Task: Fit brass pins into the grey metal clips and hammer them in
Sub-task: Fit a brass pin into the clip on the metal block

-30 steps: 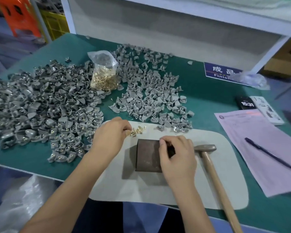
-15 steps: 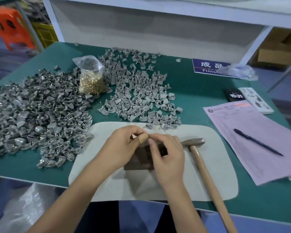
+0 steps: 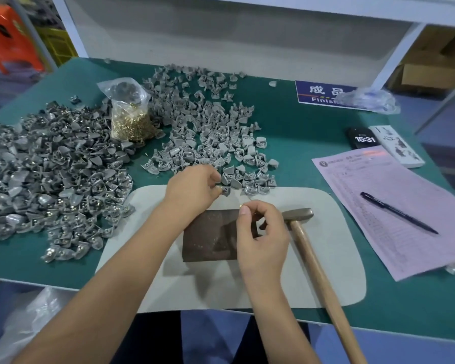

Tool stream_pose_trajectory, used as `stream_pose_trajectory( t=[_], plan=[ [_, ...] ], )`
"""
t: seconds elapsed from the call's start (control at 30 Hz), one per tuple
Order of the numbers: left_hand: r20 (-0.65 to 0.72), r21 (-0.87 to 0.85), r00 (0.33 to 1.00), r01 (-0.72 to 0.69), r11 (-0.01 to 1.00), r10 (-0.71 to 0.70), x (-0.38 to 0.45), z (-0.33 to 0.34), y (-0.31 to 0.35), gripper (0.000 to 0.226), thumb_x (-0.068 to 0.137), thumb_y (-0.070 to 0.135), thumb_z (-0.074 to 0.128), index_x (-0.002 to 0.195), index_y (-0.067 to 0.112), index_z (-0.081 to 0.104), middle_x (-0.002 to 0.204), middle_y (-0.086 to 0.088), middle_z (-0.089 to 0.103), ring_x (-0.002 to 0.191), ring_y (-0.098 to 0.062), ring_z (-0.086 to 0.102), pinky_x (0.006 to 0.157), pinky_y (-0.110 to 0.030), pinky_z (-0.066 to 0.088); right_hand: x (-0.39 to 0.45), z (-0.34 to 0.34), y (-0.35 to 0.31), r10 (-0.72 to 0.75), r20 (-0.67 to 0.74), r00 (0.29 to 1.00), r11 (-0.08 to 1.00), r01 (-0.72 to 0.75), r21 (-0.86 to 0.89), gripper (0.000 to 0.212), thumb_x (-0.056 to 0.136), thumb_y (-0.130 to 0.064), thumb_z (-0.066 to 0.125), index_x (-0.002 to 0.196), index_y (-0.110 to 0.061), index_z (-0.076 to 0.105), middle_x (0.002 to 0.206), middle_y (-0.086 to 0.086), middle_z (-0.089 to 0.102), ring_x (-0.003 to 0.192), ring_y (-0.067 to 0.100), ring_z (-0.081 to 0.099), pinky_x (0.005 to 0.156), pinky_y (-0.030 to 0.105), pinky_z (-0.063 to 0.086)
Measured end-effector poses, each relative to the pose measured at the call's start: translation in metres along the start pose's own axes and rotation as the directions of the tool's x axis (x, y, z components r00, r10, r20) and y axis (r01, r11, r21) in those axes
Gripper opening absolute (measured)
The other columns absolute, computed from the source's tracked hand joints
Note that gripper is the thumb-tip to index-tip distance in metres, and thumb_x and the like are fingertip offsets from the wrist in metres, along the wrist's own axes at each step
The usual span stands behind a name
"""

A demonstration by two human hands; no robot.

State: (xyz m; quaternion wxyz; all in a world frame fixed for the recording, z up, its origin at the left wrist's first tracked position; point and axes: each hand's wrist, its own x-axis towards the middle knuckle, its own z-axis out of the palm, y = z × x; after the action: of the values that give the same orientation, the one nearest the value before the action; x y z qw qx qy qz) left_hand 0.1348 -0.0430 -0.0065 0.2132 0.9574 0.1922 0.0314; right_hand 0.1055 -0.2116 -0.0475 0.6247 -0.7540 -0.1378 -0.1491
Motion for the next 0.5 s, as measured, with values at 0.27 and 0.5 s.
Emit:
stream_pose_trajectory(
  t=[0.27, 0.5],
  plan=[
    [-0.052, 0.093, 0.997, -0.058, 0.994, 0.063, -0.008, -0.006, 0.003, 0.010, 0.091, 0.042, 0.065, 0.097, 0.036, 0.067, 0.095, 0.017, 0.068, 0.094, -0.011, 0.064, 0.068, -0.028, 0.039, 0.001, -0.001, 0.000, 0.003, 0.013, 1.000, 1.000, -0.003, -0.025, 0.003, 0.093, -0.024, 0.063, 0.093, -0.024, 0.066, 0.089, -0.013, 0.065, 0.089, 0.016, 0.060, 0.079, 0.015, 0.040],
    [-0.146, -0.023, 0.973, -0.183, 0.983, 0.178, -0.116, -0.024, -0.013, 0.011, 0.082, 0.044, 0.059, 0.090, 0.036, 0.060, 0.086, 0.016, 0.060, 0.081, -0.004, 0.057, 0.062, -0.027, 0.043, 0.002, -0.022, -0.016, -0.228, 0.250, 0.941, 0.932, 0.285, -0.223, 0.004, 0.090, -0.025, 0.066, 0.090, -0.025, 0.071, 0.090, -0.017, 0.067, 0.090, 0.018, 0.058, 0.084, 0.044, 0.045]
  ],
)
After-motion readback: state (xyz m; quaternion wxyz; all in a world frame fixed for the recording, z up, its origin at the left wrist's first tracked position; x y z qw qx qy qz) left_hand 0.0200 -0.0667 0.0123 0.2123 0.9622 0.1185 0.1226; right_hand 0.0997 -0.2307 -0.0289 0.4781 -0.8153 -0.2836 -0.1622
